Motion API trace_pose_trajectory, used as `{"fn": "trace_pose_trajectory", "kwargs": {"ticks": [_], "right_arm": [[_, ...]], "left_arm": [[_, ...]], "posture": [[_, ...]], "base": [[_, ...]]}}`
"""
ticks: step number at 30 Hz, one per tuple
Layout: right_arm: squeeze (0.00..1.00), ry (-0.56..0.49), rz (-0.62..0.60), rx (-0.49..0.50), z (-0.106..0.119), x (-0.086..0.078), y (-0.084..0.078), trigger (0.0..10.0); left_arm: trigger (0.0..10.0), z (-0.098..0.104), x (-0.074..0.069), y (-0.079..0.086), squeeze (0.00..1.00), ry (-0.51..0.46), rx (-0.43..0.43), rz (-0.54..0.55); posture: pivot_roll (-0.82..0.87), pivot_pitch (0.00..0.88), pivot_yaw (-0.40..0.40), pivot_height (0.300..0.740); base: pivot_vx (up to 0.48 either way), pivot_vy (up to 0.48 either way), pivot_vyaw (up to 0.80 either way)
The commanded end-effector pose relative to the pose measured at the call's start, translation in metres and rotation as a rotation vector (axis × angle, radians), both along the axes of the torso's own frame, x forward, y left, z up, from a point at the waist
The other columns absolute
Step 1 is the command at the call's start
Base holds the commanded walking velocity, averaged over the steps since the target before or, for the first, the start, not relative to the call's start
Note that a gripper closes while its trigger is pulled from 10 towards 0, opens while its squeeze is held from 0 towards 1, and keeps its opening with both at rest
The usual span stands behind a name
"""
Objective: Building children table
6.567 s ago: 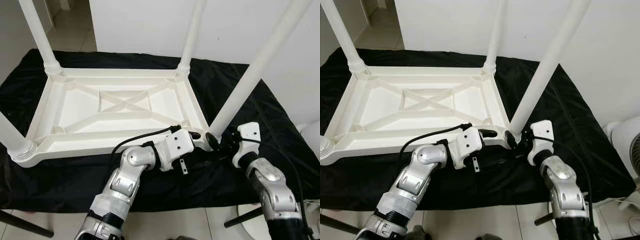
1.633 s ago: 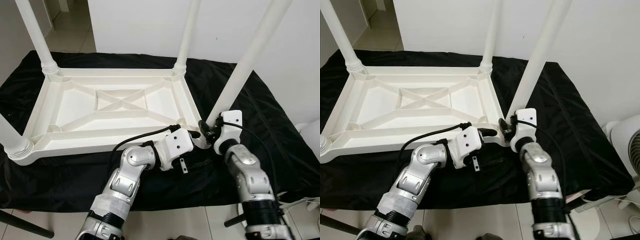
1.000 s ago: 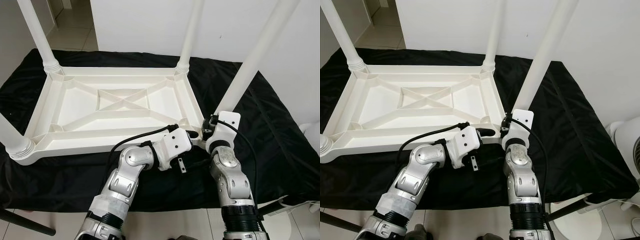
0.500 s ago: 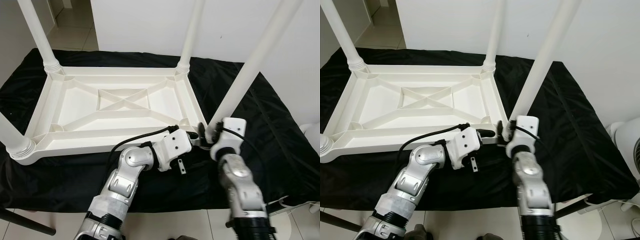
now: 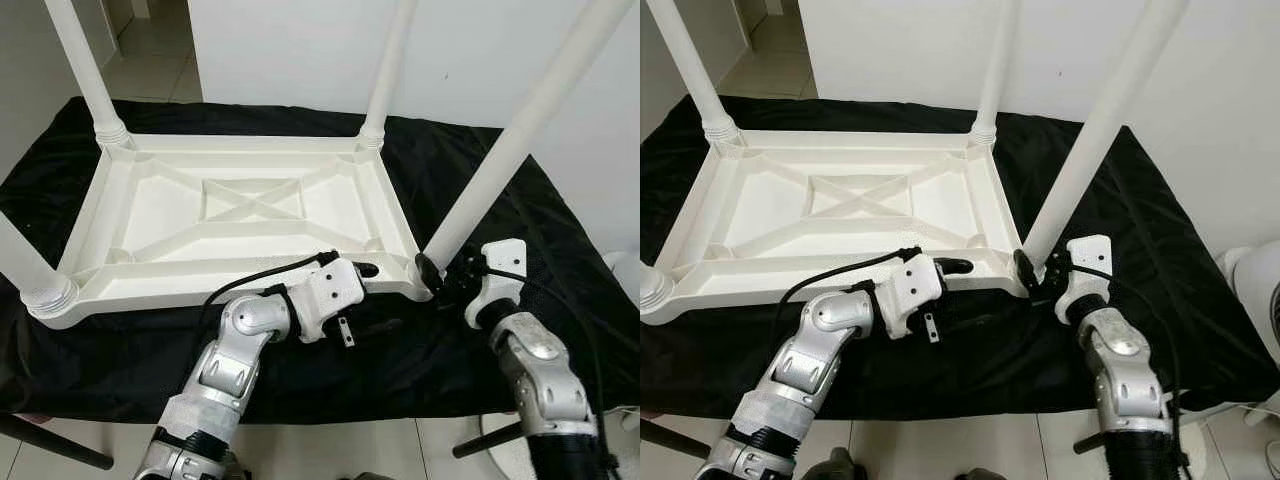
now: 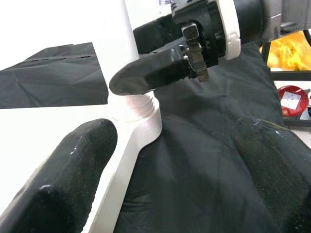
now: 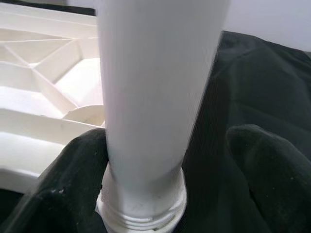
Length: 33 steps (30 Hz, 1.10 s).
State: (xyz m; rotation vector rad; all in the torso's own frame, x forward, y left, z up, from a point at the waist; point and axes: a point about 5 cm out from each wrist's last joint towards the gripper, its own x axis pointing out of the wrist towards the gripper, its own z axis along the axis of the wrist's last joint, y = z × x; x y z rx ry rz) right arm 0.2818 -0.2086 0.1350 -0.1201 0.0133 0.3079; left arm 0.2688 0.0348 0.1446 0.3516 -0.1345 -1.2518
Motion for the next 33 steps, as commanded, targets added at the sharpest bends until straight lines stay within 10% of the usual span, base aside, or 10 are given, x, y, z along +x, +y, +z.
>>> {"fn": "trace_pose_trajectory", "kwargs": {"ticks": [1,9,10,11,12,28,29,33], "right_arm": [[0.0,-0.004,0.077,-0.018,0.002,0.006,-0.001,10.0],[0.0,0.025,0.238,-0.047,0.002,0.028,0.01,10.0],[0.0,0.033,0.253,-0.051,0.0,0.03,0.011,4.2],[0.0,0.037,0.262,-0.054,0.0,0.031,0.012,4.2],[0.0,0.05,0.275,-0.059,-0.003,0.033,0.014,0.0],[0.0,0.122,0.341,-0.035,-0.022,0.031,0.013,0.0],[0.0,0.108,0.296,-0.004,-0.02,0.03,0.012,10.0],[0.0,0.086,0.206,0.03,-0.017,0.029,0.012,10.0]], "left_arm": [[10.0,0.001,-0.001,-0.001,0.0,-0.005,-0.008,0.014],[10.0,0.004,-0.001,-0.001,0.0,0.002,-0.015,0.009],[10.0,0.004,-0.001,-0.001,0.0,0.002,-0.016,0.008],[10.0,0.004,-0.001,-0.001,0.0,0.002,-0.016,0.007],[10.0,0.004,-0.002,-0.002,0.0,0.002,-0.016,0.006],[10.0,0.004,-0.004,0.0,0.0,0.003,-0.015,0.008],[10.0,0.004,-0.004,0.0,0.0,0.005,-0.014,0.006],[10.0,0.004,-0.004,-0.001,0.0,0.007,-0.014,0.004]], "posture": [[0.03,0.0,-0.061,0.74],[0.05,0.0,-0.061,0.74],[0.05,0.0,-0.061,0.74],[0.05,0.0,-0.061,0.74],[0.06,0.0,-0.062,0.74],[0.06,0.0,-0.063,0.74],[0.05,0.0,-0.061,0.74],[0.05,0.0,-0.06,0.74]], "base": [[0.0,0.0,0.0],[0.0,0.0,0.0],[0.0,0.0,0.0],[0.0,0.0,0.0],[0.0,0.0,0.0],[0.0,0.0,0.0],[0.0,0.0,0.0],[0.0,0.0,0.0]]}}
